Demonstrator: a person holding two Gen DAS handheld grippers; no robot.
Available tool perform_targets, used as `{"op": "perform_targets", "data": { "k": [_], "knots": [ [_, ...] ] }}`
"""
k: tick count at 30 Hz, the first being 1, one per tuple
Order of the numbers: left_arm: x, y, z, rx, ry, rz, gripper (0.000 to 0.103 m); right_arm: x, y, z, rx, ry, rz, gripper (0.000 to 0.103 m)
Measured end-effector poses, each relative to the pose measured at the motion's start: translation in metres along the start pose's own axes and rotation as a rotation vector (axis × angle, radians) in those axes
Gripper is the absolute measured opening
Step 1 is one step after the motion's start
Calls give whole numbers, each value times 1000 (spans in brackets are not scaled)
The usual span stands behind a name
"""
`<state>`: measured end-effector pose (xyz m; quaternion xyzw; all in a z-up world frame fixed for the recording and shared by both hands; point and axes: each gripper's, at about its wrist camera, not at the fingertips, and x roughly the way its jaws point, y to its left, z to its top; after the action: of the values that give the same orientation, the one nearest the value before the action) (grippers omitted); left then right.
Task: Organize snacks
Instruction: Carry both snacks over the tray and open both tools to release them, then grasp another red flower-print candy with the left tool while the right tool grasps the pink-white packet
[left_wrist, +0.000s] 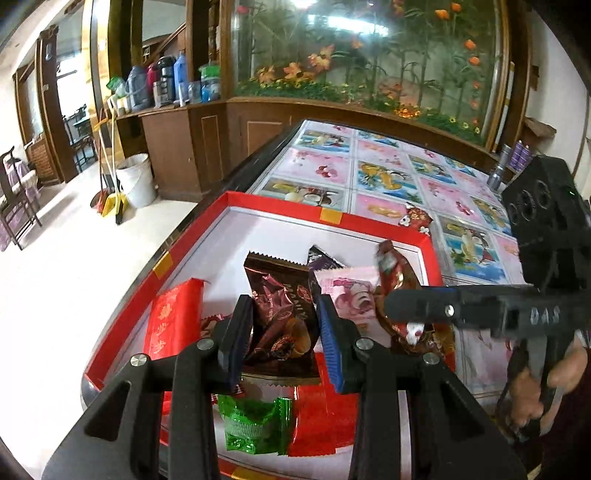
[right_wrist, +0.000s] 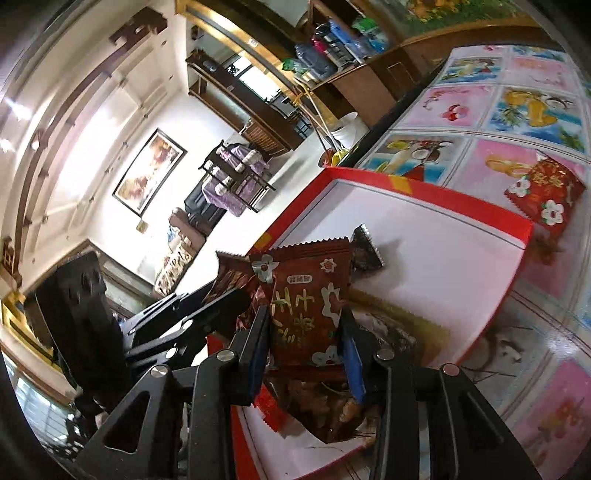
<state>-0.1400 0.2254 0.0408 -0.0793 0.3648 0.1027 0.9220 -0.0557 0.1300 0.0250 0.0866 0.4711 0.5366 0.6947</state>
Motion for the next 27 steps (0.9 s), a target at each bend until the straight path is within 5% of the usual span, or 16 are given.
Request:
{"op": "perform_targets", "data": {
  "k": [5, 9, 14, 22, 27],
  "knots": [
    [6, 7, -2, -53, 32, 21, 55, 0, 18, -11, -107, -30, -53, 61],
    [-5, 14, 3, -80, -23, 40, 75, -17, 23, -11, -148, -85, -74, 65],
    [-22, 10, 10, -61, -97, 42, 84, -65, 4, 5, -87, -193, -103, 69],
    [-6, -51, 33, 106, -49, -66, 84, -199, -85, 19, 232, -499, -262, 76],
    [24, -110, 67, 269, -1, -84, 84, -255, -134, 5, 459, -615, -292, 77]
  ]
}}
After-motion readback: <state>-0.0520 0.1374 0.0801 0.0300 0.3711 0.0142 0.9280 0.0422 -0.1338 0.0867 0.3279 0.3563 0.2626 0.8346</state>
